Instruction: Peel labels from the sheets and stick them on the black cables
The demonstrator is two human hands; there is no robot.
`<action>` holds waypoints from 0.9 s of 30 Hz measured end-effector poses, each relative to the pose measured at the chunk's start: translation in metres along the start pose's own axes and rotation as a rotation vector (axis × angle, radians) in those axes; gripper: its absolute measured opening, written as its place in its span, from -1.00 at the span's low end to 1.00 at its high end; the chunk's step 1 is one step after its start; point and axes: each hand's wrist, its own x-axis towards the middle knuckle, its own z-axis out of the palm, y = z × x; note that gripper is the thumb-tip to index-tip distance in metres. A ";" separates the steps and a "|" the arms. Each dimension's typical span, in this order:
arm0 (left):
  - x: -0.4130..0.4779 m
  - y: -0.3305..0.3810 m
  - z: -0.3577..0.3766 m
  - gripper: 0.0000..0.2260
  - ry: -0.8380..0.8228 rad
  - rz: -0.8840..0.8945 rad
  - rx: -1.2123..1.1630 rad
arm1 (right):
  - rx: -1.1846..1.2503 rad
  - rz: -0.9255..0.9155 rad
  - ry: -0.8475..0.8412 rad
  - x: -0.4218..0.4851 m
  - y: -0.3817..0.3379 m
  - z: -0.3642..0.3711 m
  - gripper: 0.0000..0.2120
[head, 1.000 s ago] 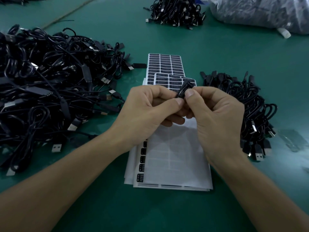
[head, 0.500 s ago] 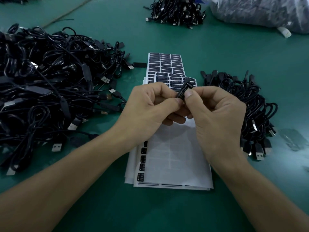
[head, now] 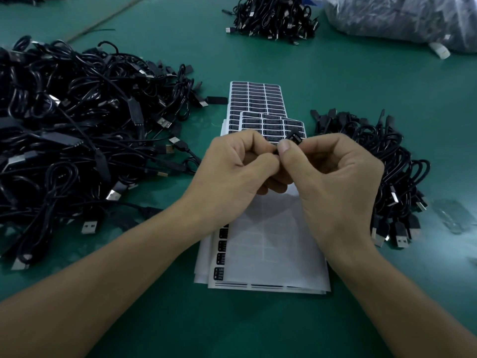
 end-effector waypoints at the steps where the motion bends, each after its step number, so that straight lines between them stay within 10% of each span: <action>1: 0.000 0.000 0.000 -0.82 -0.001 0.001 -0.003 | -0.008 -0.005 0.003 0.000 0.000 0.000 -0.86; 7: 0.000 -0.002 -0.002 -0.79 -0.006 0.009 -0.004 | 0.012 0.039 0.057 0.003 0.005 -0.002 -0.65; 14: -0.001 -0.003 -0.003 -0.82 0.007 0.042 0.045 | 0.044 0.021 -0.061 0.005 0.009 -0.002 -0.94; 27: 0.003 -0.002 -0.020 -0.85 0.040 0.384 0.708 | 0.032 -0.085 -0.100 0.001 0.001 -0.001 -0.85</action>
